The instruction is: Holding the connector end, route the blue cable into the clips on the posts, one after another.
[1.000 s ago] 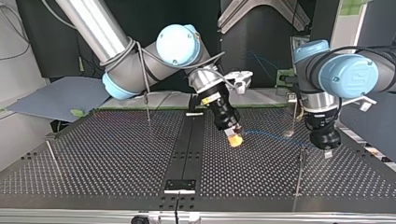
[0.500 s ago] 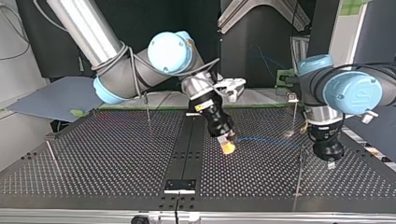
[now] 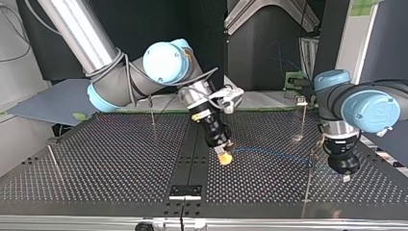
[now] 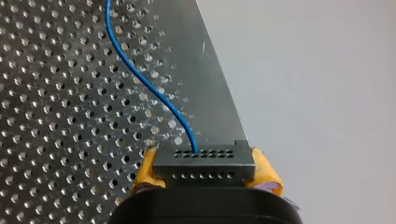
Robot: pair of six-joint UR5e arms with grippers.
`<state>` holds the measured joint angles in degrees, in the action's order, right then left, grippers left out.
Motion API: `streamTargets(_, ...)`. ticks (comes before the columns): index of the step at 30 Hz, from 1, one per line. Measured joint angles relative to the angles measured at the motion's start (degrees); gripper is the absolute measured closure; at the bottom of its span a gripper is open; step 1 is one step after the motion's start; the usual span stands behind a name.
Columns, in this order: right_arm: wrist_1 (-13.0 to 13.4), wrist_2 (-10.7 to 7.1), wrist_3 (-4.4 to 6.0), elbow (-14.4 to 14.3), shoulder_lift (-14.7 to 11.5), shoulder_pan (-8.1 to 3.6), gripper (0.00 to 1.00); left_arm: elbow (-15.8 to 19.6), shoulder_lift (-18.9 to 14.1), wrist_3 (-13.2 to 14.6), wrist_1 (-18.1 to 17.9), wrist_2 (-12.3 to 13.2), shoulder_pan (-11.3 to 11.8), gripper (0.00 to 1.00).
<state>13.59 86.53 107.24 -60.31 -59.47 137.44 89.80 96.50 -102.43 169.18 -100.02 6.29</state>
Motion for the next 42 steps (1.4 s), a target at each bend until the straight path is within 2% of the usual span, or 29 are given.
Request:
streamTargets(9, 0.27, -0.83, 0.00, 0.10, 0.14, -1.15, 1.00, -2.51, 2.22, -1.92, -0.80, 2.85, 0.78, 0.99)
streamTargets(14, 0.29, -1.66, 0.00, 2.09, 2.00, -2.05, 1.00, -2.62, 2.33, -2.93, -1.70, 3.53, 1.36, 0.99)
streamTargets(20, 0.08, -2.17, 0.04, 4.79, 3.78, -2.29, 1.00, -2.63, 2.90, -3.71, -2.42, 4.08, 2.18, 0.99)
streamTargets(26, 0.03, -2.96, 0.09, 6.84, 4.38, -2.46, 1.00, -2.64, 3.24, -5.02, -3.08, 5.71, 2.85, 0.99)
streamTargets(34, -0.27, -3.85, 0.09, 8.39, 6.22, -2.55, 1.00, -2.64, 3.35, -8.38, -4.11, 8.73, 2.74, 0.99)
streamTargets(42, -1.81, -3.98, 0.09, 10.52, 8.11, -2.69, 1.00, -2.64, 3.37, -10.06, -4.36, 8.83, 2.79, 0.99)
